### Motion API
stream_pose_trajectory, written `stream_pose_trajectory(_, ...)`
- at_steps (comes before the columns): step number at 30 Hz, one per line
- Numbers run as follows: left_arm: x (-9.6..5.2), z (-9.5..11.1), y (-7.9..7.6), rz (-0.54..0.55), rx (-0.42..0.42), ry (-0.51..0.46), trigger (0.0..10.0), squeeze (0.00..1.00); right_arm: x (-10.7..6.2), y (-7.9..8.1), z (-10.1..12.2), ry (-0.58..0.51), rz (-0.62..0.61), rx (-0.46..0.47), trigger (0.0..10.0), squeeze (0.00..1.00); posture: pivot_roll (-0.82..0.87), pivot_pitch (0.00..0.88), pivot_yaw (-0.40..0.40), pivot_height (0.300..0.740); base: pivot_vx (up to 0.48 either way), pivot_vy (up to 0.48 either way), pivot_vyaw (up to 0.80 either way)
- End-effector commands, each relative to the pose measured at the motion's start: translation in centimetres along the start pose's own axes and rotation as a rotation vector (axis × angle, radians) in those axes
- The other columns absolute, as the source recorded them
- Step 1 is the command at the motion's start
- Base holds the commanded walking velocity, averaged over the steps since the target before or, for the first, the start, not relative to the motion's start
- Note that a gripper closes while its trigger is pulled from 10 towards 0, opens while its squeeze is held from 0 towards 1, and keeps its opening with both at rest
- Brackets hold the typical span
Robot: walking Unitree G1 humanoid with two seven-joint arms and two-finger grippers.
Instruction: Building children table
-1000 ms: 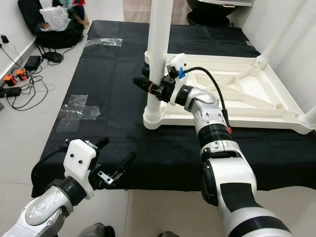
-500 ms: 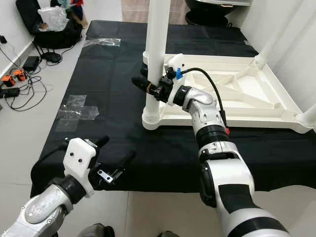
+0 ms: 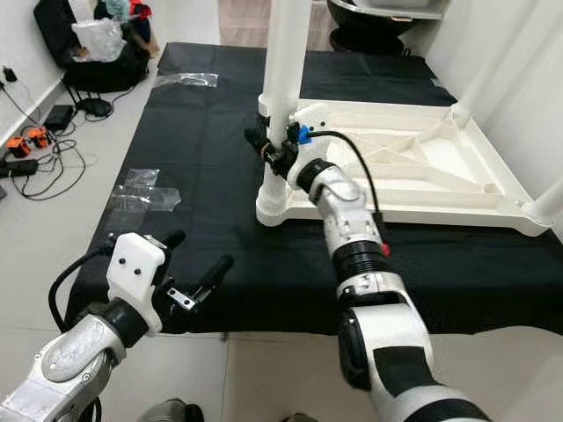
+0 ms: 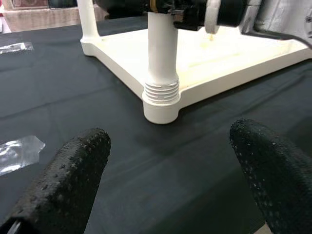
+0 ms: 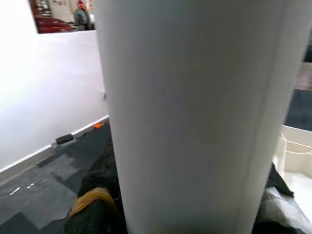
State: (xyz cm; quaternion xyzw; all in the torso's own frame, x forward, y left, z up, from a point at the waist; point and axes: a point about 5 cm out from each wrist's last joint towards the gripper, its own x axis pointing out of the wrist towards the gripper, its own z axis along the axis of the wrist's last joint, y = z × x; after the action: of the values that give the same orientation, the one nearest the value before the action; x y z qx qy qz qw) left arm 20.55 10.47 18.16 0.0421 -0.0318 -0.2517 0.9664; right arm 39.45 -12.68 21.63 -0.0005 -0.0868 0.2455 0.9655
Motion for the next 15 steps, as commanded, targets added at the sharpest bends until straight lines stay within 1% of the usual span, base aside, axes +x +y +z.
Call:
stream_pose_trajectory(1, 0.0, -0.4, 0.0, -0.008, 0.003, 0.016, 10.0, 0.0, -1.0, -1.2, -1.3, 0.058, -0.104, 0.011, 0.0, 0.0, 0.09, 0.123, -0.075, 0.74, 0.0, 0.0, 0.0)
stream_pose_trajectory(2, 0.0, -0.4, 0.0, -0.009, 0.004, 0.015, 10.0, 0.0, -1.0, -1.3, -1.4, 0.061, -0.182, 0.016, 0.0, 0.0, 0.09, 0.123, -0.072, 0.74, 0.0, 0.0, 0.0)
stream_pose_trajectory(3, 0.0, -0.4, 0.0, -0.009, 0.004, 0.015, 10.0, 0.0, -1.0, -1.3, -1.4, 0.061, -0.182, 0.016, 0.0, 0.0, 0.09, 0.123, -0.072, 0.74, 0.0, 0.0, 0.0)
stream_pose_trajectory(4, 0.1, -0.3, 0.0, -0.011, 0.004, 0.013, 10.0, 0.0, -1.1, -1.3, -1.4, 0.061, -0.279, -0.006, 0.0, 0.0, 0.09, 0.124, -0.071, 0.74, 0.0, 0.0, 0.0)
stream_pose_trajectory(6, 0.1, -0.3, 0.0, -0.011, 0.004, 0.013, 10.0, 0.0, -1.1, -1.3, -1.4, 0.061, -0.279, -0.006, 0.0, 0.0, 0.09, 0.124, -0.071, 0.74, 0.0, 0.0, 0.0)
stream_pose_trajectory(7, 0.1, -0.3, -0.1, -0.012, 0.003, 0.012, 10.0, 0.0, -1.1, -1.3, -1.4, 0.069, -0.387, -0.009, 0.0, 0.0, 0.09, 0.123, -0.073, 0.74, 0.0, 0.0, 0.0)
stream_pose_trajectory(9, 0.2, -0.3, -0.1, -0.014, 0.002, 0.009, 10.0, 0.0, -1.2, -0.9, -0.9, 0.051, -0.559, -0.014, 0.0, 0.0, 0.09, 0.124, -0.075, 0.74, 0.0, 0.0, 0.0)
stream_pose_trajectory(11, 0.2, -0.3, -0.1, -0.014, 0.002, 0.009, 10.0, 0.0, -1.2, -0.9, -0.9, 0.051, -0.559, -0.014, 0.0, 0.0, 0.09, 0.124, -0.075, 0.74, 0.0, 0.0, 0.0)
stream_pose_trajectory(12, 0.2, -0.2, -0.2, -0.014, 0.0, 0.008, 10.0, 0.0, -1.2, -0.5, -0.5, 0.03, -0.663, -0.02, 0.0, 0.0, 0.09, 0.124, -0.075, 0.74, 0.0, 0.0, 0.0)
stream_pose_trajectory(14, 0.2, -0.2, -0.2, -0.014, 0.0, 0.008, 10.0, 0.0, -1.2, -0.5, -0.5, 0.03, -0.663, -0.02, 0.0, 0.0, 0.09, 0.124, -0.075, 0.74, 0.0, 0.0, 0.0)
stream_pose_trajectory(15, 0.2, -0.3, -0.2, -0.015, 0.0, 0.008, 10.0, 0.0, -1.1, 0.0, -0.3, 0.019, -0.738, -0.003, 0.0, 0.0, 0.09, 0.124, -0.078, 0.74, 0.0, 0.0, 0.0)
